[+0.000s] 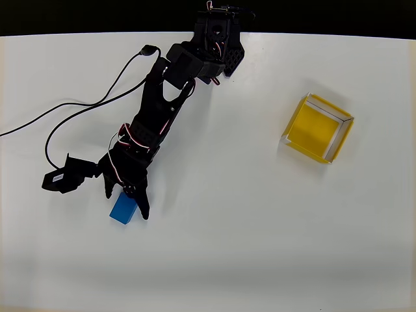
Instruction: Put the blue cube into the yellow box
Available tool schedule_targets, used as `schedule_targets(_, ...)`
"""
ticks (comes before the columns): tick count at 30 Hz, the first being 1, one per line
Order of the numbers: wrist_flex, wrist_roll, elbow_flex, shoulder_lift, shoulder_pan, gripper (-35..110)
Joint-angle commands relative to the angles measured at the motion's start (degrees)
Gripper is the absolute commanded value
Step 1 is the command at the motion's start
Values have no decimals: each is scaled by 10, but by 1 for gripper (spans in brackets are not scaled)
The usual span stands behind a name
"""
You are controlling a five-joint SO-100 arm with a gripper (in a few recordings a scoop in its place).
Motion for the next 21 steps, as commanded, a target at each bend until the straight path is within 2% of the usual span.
schedule_targets(1, -20, -17, -68, 16, 4, 50)
schedule_targets(14, -12, -28, -95, -11, 2, 20)
schedule_targets(21, 2, -21, -67, 49, -13, 13)
